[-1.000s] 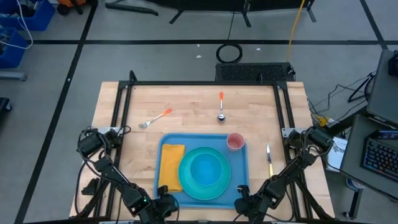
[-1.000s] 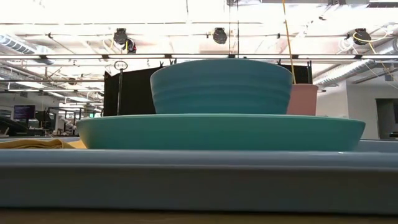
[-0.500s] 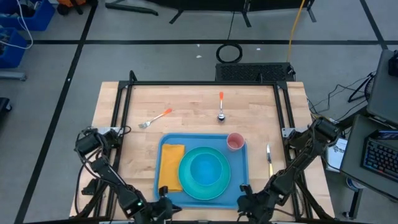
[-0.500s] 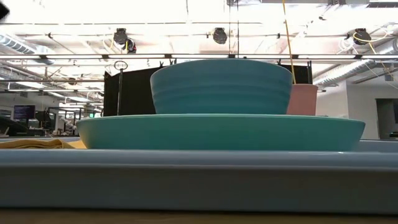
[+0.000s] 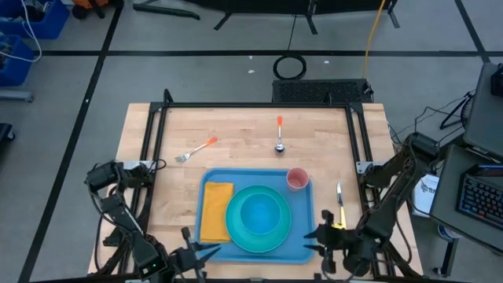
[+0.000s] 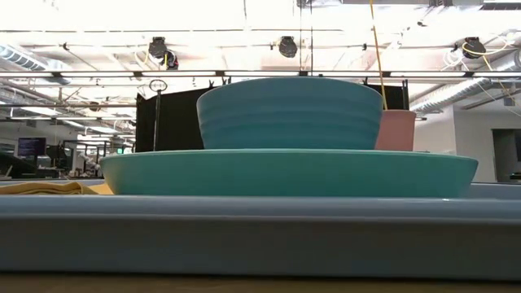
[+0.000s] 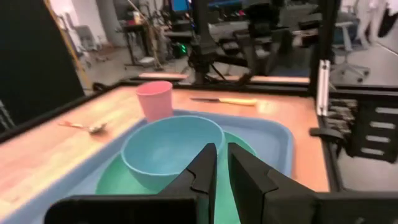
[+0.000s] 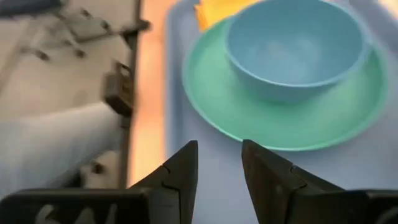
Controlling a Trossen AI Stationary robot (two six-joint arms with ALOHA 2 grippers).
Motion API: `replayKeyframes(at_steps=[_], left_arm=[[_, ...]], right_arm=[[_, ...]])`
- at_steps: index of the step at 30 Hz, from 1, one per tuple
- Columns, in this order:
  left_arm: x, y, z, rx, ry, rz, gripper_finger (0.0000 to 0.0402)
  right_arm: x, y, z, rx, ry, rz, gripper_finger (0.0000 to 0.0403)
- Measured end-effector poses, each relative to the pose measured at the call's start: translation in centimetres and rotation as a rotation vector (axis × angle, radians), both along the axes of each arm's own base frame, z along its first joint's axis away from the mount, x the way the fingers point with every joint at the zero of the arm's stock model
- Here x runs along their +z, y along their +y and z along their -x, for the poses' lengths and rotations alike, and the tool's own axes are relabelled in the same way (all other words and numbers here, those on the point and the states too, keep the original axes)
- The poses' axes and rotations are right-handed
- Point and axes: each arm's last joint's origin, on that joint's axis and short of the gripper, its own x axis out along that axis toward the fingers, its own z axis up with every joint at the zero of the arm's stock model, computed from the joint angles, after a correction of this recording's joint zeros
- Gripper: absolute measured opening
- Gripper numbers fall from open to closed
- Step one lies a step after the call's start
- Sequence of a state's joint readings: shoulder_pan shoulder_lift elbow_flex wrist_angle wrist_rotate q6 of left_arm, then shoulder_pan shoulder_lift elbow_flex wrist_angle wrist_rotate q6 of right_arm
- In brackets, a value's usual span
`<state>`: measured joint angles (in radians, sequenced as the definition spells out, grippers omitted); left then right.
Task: Set up tray
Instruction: Put the yellow knife on top of the yellow napkin
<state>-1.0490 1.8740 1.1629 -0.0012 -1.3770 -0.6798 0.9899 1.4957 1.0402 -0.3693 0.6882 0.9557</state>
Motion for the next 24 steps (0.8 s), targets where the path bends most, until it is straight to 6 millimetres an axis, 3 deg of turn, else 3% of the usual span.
replayKeyframes(at_steps=[11, 14, 17, 24], left_arm=[[0.4, 0.8, -1.8, 0.005, 0.023, -0.027, 0.0047], [0.7, 1.0, -1.9, 0.057, 0.003, -0.081, 0.0047], [0.9, 1.0, -1.8, 0.094, -0.009, -0.121, 0.0047], [1.2, 1.7, -2.0, 0.198, -0.02, -0.228, 0.0047]], right_arm=[[-1.2, 0.9, -0.5, 0.245, -0.213, -0.145, 0.0115], [-1.5, 0.4, -0.4, 0.186, -0.259, -0.171, 0.0109], [-2.5, -0.7, -0.3, 0.094, -0.161, -0.167, 0.0114], [-2.8, -3.7, 1.2, -0.163, 0.052, -0.229, 0.0184]])
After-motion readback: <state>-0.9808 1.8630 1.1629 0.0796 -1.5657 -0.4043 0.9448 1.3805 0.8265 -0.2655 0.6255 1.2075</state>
